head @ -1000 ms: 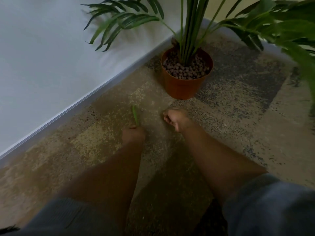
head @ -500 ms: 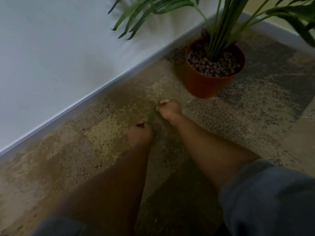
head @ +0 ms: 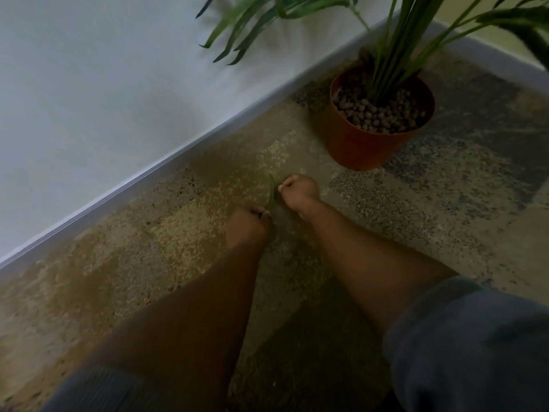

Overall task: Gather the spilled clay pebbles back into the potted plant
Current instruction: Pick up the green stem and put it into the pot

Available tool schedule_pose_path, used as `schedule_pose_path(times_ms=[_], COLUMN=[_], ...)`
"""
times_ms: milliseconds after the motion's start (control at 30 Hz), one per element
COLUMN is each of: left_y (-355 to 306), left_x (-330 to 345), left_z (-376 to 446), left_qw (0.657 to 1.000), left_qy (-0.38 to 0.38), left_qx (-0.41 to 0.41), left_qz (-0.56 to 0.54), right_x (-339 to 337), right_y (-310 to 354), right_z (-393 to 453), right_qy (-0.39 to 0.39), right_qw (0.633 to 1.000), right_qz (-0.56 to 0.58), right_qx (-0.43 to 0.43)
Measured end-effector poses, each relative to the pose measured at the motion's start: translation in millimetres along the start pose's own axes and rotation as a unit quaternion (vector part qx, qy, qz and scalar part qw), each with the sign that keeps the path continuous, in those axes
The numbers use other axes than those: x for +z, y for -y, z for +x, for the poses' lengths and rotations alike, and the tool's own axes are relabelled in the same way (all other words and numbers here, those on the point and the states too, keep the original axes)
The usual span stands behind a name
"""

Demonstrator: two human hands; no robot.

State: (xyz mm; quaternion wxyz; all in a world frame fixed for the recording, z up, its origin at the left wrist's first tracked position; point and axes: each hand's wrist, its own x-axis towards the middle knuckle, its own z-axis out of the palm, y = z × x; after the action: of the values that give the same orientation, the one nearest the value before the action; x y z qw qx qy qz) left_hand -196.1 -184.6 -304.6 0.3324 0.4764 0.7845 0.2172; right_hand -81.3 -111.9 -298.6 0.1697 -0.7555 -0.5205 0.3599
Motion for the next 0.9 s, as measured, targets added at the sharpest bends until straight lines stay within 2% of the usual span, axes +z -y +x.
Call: schedule_pose_path(times_ms=[33,67,133,167,200,267,400,533,600,700,800,900], left_y=[-4,-10,-23,-31,-39,-60,-104,-146,-168,-195,-213,-227], left_x=[1,2,4,5,5,5,5,8,9,11,13,15], left_z=[-2,-3,-5,-5,-4,-6,-6,-5,-1,7,16,23], left_qw=[1.0,0.999,0.995,0.991,0.986,0.979,0.962,0.945,0.937,0.929,0.931,0.931], left_qy=[-0.005,-0.012,-0.023,-0.025,-0.026,-0.028,-0.046,-0.008,0.0,0.024,0.075,0.101], left_qx=[-0.006,-0.009,-0.003,0.001,0.008,0.046,0.101,0.108,0.11,0.085,0.066,0.065], left_qz=[-0.022,-0.046,-0.1,-0.134,-0.165,-0.198,-0.252,-0.309,-0.333,-0.359,-0.351,-0.346], right_x=[-3,-8,-23,-33,-42,-67,-111,-162,-184,-206,-218,-225], right_y=[0,1,5,7,8,11,24,33,31,25,21,20], right_z=[-2,-4,-8,-9,-9,-13,-27,-37,-39,-36,-33,-33], right_qy=[0.009,0.024,0.064,0.072,0.07,0.053,0.048,0.024,-0.019,-0.089,-0.123,-0.145], right_qw=[0.996,0.976,0.888,0.843,0.806,0.756,0.699,0.659,0.638,0.648,0.652,0.672], right_qz=[0.079,0.194,0.419,0.497,0.552,0.622,0.696,0.746,0.766,0.752,0.745,0.723], right_qx=[0.044,0.097,0.177,0.193,0.202,0.196,0.157,0.095,0.077,0.077,0.076,0.065])
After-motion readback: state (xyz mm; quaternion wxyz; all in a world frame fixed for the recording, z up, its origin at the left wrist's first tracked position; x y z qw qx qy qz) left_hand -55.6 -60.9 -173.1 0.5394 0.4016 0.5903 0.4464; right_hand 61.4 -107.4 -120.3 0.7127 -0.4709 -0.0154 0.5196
